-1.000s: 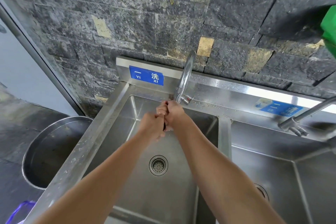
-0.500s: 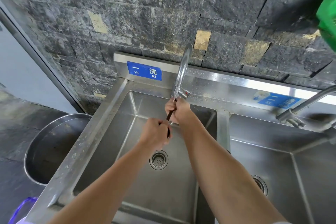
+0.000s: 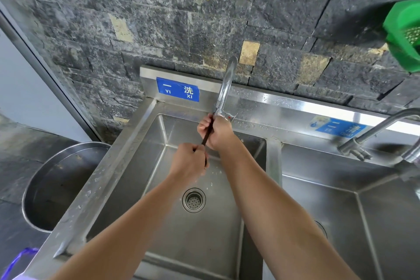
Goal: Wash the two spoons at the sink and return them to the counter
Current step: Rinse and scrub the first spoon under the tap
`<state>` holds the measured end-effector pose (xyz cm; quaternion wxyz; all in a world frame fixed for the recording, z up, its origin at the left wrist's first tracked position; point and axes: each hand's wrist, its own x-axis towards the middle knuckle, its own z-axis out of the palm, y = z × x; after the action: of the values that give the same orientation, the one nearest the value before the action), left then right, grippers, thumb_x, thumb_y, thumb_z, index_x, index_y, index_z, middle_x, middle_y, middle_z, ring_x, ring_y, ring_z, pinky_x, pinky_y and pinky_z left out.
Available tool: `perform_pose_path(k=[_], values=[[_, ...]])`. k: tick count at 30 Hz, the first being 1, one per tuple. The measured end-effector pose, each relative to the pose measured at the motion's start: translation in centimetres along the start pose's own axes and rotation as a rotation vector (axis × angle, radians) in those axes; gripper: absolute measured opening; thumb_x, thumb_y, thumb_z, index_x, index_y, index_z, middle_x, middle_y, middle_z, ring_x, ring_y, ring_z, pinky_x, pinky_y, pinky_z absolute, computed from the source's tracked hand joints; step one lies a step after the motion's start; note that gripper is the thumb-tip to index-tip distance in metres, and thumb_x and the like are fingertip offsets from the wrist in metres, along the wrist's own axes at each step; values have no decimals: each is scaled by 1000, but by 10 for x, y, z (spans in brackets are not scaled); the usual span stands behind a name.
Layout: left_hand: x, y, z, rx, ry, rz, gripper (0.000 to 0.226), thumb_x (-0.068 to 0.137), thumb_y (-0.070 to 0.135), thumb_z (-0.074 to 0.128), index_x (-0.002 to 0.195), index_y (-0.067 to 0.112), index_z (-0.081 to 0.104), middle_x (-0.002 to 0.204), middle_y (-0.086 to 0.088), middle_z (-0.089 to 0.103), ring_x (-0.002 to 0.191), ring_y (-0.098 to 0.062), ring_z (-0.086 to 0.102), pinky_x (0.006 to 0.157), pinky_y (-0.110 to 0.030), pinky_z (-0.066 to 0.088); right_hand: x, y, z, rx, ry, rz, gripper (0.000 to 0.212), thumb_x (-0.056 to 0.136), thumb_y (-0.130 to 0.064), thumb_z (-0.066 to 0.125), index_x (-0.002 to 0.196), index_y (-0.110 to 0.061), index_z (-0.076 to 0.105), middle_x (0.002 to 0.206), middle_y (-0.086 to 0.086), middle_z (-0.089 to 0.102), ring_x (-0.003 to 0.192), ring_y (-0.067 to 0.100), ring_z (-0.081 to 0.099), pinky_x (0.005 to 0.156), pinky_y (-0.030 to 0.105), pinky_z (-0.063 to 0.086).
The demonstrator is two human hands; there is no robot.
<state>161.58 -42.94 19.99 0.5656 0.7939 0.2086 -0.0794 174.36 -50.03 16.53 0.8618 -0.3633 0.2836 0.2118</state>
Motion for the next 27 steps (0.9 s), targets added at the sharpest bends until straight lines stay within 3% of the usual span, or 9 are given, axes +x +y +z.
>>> perform_pose_path(k=[8, 14, 16, 19, 23, 27], values=[[16, 4, -13, -85, 27, -25, 37, 94, 13, 42, 61, 10, 58, 57, -8, 61, 38, -19, 45, 39, -20, 32, -13, 8, 11, -69, -98, 34, 37, 106, -17, 27, 75, -9, 45, 48, 4, 46, 36, 16, 39, 44, 23, 35], [11, 9, 2, 30, -1, 42, 37, 94, 17, 44, 61, 14, 61, 50, -1, 62, 31, -11, 46, 38, -15, 31, 3, -17, 14, 16, 86, 15, 46, 105, -22, 17, 66, -14, 40, 45, 0, 35, 43, 12, 26, 45, 22, 20], [18, 12, 3, -9, -7, 11, 36, 94, 16, 43, 63, 12, 61, 50, -1, 61, 30, -12, 45, 38, -16, 32, 2, -19, 13, 7, 73, 8, 44, 106, -19, 20, 68, -13, 43, 45, 1, 40, 43, 13, 30, 41, 21, 25], [34, 16, -3, -65, -21, -31, 33, 93, 11, 43, 65, 10, 61, 54, -3, 61, 31, -13, 45, 40, -18, 34, 1, -15, 9, -3, -13, -36, 39, 106, -15, 23, 77, -8, 49, 60, 6, 52, 47, 15, 39, 46, 25, 34], [55, 17, -8, -265, -72, -83, 18, 93, 4, 48, 78, 4, 58, 64, -10, 57, 33, -12, 43, 34, -15, 27, -3, -25, -15, 60, -27, -58, 21, 104, -13, 43, 112, 3, 54, 83, 17, 71, 62, 19, 60, 57, 31, 53], [72, 18, -15, -454, -38, -185, 10, 93, 6, 60, 83, 6, 56, 67, -10, 55, 31, -8, 42, 31, -12, 27, -13, -39, -45, -38, -108, -68, 19, 100, -14, 54, 100, 2, 65, 93, 18, 76, 86, 26, 74, 64, 35, 61]])
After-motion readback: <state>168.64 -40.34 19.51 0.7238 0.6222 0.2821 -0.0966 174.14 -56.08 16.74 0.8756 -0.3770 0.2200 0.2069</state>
